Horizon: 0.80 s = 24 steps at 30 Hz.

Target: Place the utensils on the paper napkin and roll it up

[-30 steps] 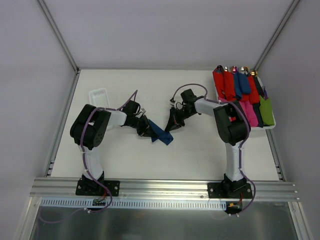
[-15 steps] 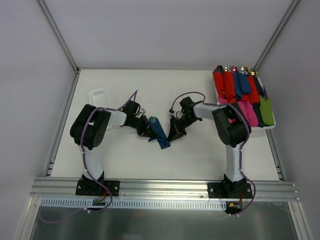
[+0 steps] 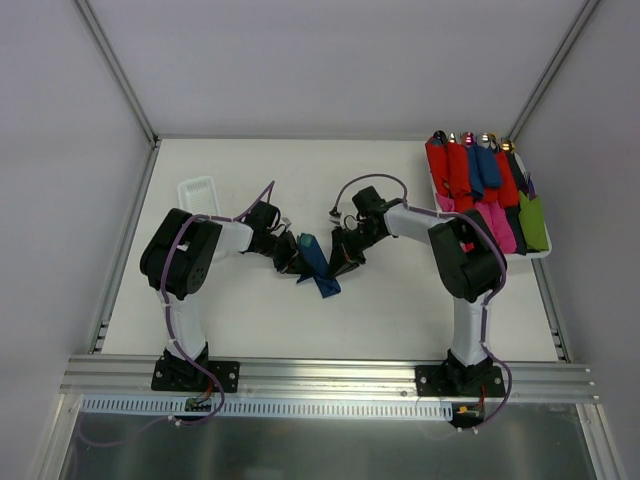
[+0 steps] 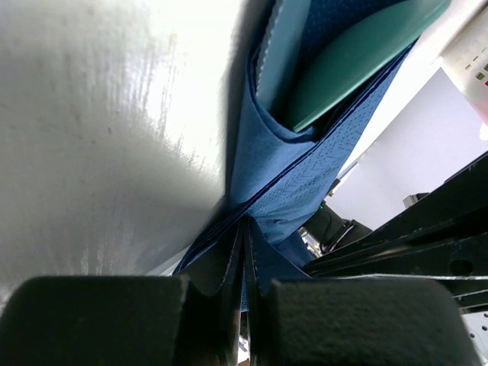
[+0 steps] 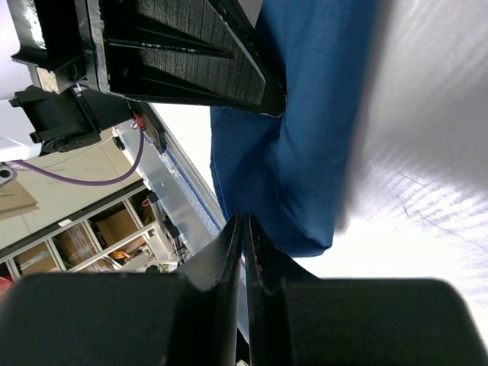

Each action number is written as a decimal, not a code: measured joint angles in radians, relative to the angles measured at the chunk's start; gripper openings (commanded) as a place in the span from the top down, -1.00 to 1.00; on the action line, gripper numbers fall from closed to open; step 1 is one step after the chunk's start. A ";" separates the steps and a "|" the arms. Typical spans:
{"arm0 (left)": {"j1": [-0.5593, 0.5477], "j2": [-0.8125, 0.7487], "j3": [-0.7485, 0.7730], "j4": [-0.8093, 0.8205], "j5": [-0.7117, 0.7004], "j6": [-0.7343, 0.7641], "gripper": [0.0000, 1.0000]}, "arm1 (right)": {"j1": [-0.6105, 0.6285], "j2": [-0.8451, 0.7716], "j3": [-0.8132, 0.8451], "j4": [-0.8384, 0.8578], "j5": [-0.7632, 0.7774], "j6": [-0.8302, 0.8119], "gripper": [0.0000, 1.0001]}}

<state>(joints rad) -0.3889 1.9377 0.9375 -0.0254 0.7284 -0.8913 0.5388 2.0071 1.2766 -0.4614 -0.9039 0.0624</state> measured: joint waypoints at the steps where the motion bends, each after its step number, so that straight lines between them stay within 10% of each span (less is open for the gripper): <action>1: 0.000 0.000 -0.001 0.001 0.000 0.000 1.00 | 0.005 0.000 0.000 0.002 0.003 0.001 0.85; 16: 0.000 0.000 -0.002 0.002 0.000 -0.010 0.99 | 0.029 0.095 -0.004 0.003 0.024 0.001 0.88; 24: -0.004 -0.098 -0.029 -0.020 -0.076 0.014 0.53 | 0.029 0.104 -0.004 0.000 0.017 -0.012 0.88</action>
<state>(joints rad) -0.3931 1.8393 0.9089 -0.0452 0.6521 -0.8772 0.5678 2.1113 1.2728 -0.4614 -0.8867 0.0502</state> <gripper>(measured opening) 0.200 0.057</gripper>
